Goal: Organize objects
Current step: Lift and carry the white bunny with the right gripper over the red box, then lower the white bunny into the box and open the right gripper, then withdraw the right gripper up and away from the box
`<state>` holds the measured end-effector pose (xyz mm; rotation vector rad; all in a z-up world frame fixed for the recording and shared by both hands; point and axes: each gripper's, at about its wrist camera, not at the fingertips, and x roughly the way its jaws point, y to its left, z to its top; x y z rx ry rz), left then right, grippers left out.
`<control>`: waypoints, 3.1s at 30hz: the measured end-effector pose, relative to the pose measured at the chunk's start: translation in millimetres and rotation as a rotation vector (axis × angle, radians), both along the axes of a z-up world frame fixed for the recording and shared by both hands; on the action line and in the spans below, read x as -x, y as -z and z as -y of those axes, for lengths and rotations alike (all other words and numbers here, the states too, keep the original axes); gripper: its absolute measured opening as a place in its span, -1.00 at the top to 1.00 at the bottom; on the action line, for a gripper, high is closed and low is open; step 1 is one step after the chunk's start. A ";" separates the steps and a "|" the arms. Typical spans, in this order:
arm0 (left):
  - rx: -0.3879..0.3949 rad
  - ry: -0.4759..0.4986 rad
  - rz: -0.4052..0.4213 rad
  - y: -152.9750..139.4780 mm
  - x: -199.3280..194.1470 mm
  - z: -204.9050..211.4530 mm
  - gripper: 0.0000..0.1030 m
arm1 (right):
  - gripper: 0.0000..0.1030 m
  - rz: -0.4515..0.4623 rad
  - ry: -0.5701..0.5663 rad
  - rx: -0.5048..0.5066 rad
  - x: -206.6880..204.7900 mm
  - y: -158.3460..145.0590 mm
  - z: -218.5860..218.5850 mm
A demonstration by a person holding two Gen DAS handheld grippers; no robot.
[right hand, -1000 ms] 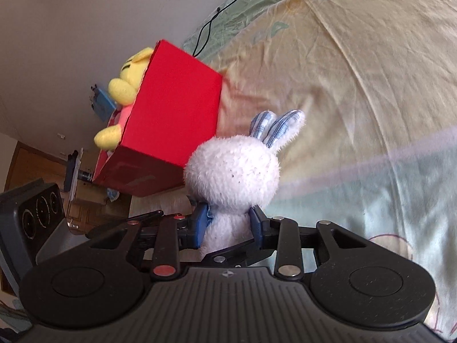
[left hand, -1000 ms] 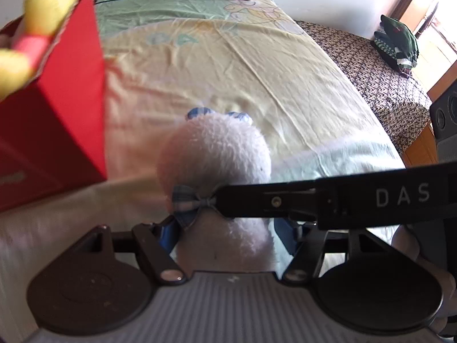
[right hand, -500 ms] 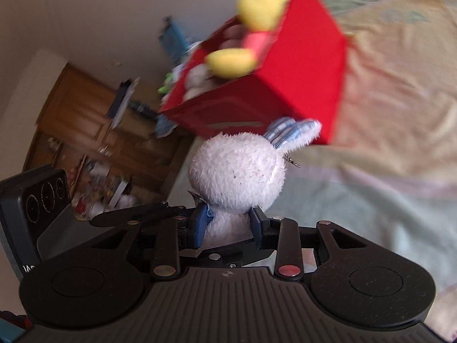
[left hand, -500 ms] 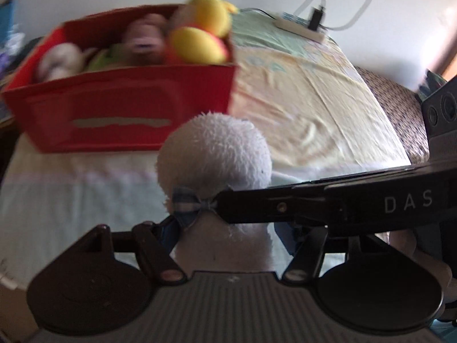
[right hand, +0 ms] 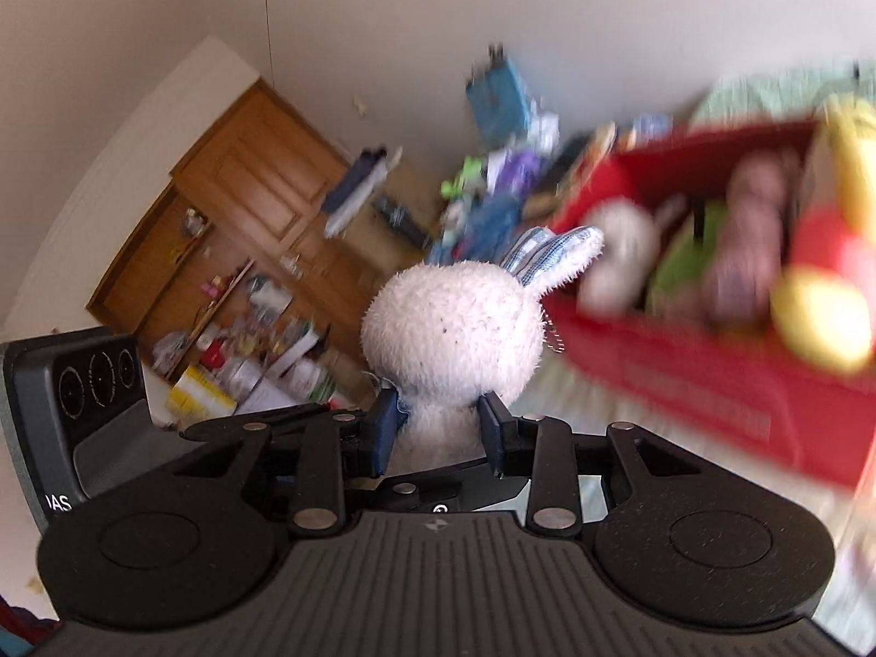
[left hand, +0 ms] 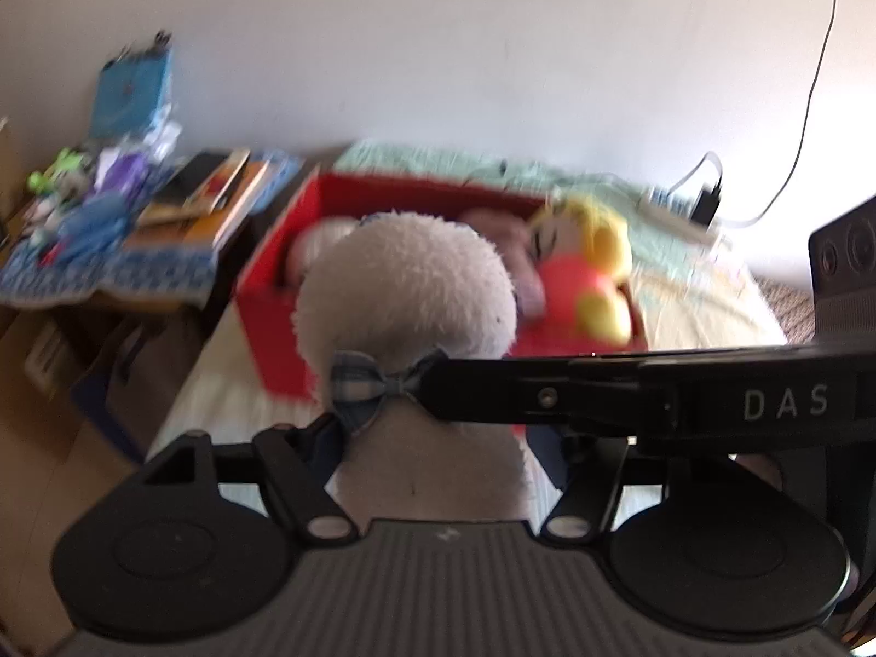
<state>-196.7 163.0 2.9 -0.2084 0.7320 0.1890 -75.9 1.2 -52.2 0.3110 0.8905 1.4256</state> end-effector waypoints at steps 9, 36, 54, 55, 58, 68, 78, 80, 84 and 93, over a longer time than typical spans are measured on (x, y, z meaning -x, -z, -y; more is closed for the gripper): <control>0.049 0.221 0.058 5.6 -89.4 -58.1 -0.29 | 0.31 0.076 0.283 0.051 -40.1 -8.7 -42.1; 0.149 0.424 -0.080 54.7 -156.3 -105.5 -0.63 | 0.25 -0.023 0.539 0.294 -78.0 36.9 -74.0; 0.062 0.319 -0.124 42.1 -147.8 -102.3 -0.68 | 0.09 -0.033 0.657 0.234 -67.0 18.4 -51.5; 0.049 0.307 -0.129 40.7 -147.2 -100.7 -0.70 | 0.09 -0.018 0.673 0.247 -63.5 14.9 -49.2; 0.019 0.275 -0.142 35.2 -145.0 -95.6 -0.71 | 0.03 0.024 0.705 0.280 -53.6 5.5 -43.8; -0.098 0.159 -0.164 16.0 -129.6 -58.1 -0.82 | -0.28 0.169 0.762 0.381 -33.8 -18.6 -18.5; -0.107 0.080 -0.166 6.0 -111.3 6.3 -0.96 | -0.27 0.178 0.833 0.422 -25.1 -24.6 45.0; -0.119 0.077 -0.176 7.6 -108.4 20.9 -0.96 | -0.27 0.178 0.846 0.449 -23.7 -22.7 56.8; -0.147 0.076 -0.205 15.4 -103.1 51.4 -0.96 | -0.28 0.193 0.876 0.484 -15.9 -16.5 79.4; -0.191 0.132 -0.239 19.2 -95.1 104.4 -0.96 | -0.32 0.163 0.982 0.580 -4.7 -6.5 124.1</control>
